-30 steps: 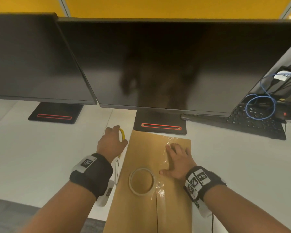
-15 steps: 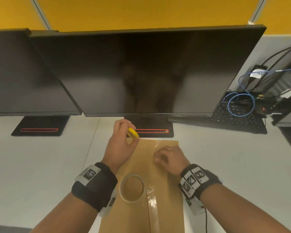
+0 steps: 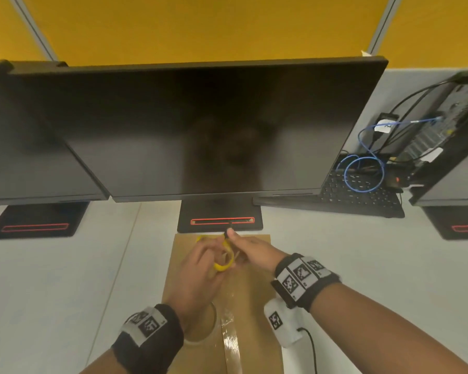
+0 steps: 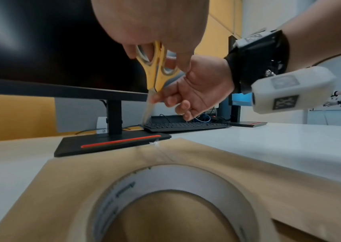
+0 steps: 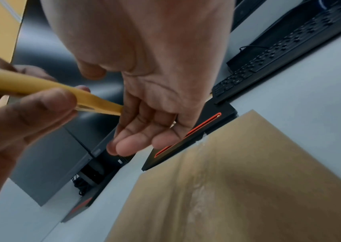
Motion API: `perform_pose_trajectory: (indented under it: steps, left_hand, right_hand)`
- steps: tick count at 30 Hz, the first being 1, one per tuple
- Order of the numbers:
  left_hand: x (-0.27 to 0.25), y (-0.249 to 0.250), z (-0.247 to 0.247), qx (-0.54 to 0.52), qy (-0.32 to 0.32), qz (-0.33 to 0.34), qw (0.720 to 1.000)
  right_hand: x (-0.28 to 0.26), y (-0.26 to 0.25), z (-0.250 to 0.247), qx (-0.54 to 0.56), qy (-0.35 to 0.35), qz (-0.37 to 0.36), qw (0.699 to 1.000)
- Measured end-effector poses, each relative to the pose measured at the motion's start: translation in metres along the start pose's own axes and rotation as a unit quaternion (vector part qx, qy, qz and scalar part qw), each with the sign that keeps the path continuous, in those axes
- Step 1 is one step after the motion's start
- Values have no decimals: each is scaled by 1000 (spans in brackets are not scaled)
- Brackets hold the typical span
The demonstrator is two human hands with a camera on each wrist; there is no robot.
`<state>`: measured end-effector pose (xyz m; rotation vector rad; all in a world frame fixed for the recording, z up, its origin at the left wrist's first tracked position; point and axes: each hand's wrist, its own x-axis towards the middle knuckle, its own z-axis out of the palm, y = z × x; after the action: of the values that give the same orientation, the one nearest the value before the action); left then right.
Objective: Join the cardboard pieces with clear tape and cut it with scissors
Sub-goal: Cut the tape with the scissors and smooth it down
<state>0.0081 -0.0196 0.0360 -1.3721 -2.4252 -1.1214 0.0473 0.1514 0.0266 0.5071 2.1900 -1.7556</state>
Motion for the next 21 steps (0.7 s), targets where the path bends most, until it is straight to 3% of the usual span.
perform_pose_trajectory:
  steps: [3, 6, 11, 15, 21]
  left_hand:
    - [0, -1, 0, -34, 10, 27, 999]
    - [-3, -9, 1, -46, -41, 67, 996]
    - [-6, -30, 6, 20, -131, 150, 980]
    - [-7, -36, 4, 74, -163, 196, 964]
    - [-13, -34, 4, 53, -173, 114, 977]
  right_hand:
    - [5, 4, -2, 40, -22, -5, 999]
    - [9, 7, -4, 60, -7, -16, 998]
    - [8, 9, -6, 74, -29, 1, 997]
    - [9, 17, -5, 83, -32, 14, 996]
    - [4, 18, -2, 132, -2, 31, 991]
